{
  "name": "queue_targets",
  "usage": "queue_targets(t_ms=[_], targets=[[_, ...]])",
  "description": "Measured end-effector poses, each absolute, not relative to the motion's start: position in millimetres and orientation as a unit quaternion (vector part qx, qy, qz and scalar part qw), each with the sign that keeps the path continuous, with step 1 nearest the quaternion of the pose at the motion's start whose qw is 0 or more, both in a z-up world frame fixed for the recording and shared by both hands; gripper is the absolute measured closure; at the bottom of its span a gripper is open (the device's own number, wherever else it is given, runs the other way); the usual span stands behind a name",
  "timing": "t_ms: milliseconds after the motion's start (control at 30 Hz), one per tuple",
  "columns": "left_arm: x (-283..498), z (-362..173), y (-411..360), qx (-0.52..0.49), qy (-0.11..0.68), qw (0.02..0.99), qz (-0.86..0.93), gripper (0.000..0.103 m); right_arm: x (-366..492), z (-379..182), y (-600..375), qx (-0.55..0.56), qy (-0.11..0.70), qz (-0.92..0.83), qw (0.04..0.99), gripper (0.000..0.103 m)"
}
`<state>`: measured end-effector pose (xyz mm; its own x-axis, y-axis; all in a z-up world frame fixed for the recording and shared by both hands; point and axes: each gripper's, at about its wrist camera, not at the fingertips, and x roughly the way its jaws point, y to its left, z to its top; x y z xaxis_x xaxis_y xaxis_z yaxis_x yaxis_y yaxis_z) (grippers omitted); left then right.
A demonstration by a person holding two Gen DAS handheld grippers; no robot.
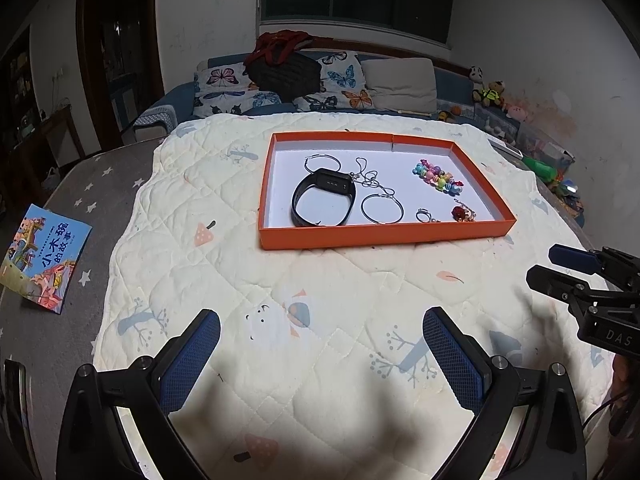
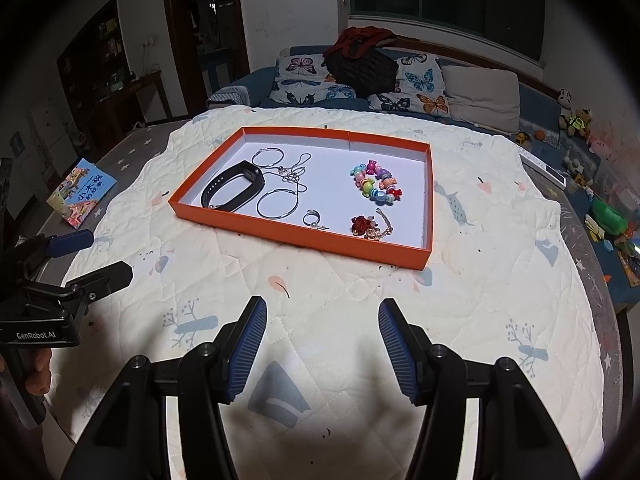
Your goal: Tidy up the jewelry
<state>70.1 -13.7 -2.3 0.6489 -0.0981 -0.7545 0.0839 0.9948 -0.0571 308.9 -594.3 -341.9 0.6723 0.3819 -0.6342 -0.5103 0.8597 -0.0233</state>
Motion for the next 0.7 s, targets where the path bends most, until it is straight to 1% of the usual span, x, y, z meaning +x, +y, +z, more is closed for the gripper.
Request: queue_targets(t_ms=[700], targets=[[70.6, -4.7, -13.8, -0.009, 0.418, 0.907, -0.051, 0.000, 308.1, -344.0, -592.7, -0.101, 0.324, 0.246, 0.908, 0.039]])
